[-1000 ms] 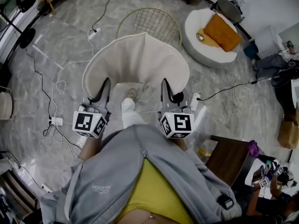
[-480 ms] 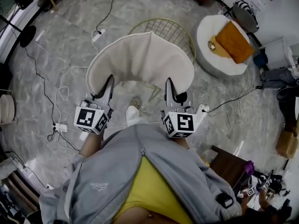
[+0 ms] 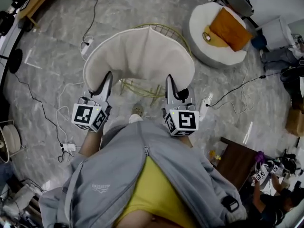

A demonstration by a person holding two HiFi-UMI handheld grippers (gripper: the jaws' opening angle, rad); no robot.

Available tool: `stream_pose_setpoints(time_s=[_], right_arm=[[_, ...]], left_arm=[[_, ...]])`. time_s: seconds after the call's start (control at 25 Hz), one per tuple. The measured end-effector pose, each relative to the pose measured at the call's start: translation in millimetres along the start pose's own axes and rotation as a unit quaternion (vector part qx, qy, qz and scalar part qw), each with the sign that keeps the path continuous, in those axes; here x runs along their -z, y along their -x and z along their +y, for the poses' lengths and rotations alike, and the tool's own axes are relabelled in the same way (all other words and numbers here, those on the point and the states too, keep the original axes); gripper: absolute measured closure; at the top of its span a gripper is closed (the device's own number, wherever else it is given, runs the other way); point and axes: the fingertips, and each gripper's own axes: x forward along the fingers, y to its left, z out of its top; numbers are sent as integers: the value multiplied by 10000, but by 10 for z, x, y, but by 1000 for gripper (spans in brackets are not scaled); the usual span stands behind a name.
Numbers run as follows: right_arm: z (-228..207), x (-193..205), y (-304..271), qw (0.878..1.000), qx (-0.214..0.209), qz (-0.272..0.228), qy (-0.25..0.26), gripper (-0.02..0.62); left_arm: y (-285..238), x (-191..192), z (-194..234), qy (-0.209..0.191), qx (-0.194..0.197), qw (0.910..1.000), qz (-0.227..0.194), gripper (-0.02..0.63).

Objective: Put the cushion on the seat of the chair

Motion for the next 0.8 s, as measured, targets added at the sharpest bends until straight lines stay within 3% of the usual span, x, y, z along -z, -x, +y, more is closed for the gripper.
stream_pose_setpoints(time_s=[0.24, 0.48, 0.8], right_arm=[[-295, 129, 37, 9975, 663, 156, -188, 518], [-476, 184, 87, 9884, 1411, 360, -423, 515], [-506, 361, -74, 9793, 1820, 621, -636, 512]], left_arm=[[-457, 103, -110, 80, 649, 9974, 303, 541], [-837, 130, -167, 162, 1441, 9867, 729, 541], [-1145, 267, -20, 194, 1918, 9743, 1167, 540]])
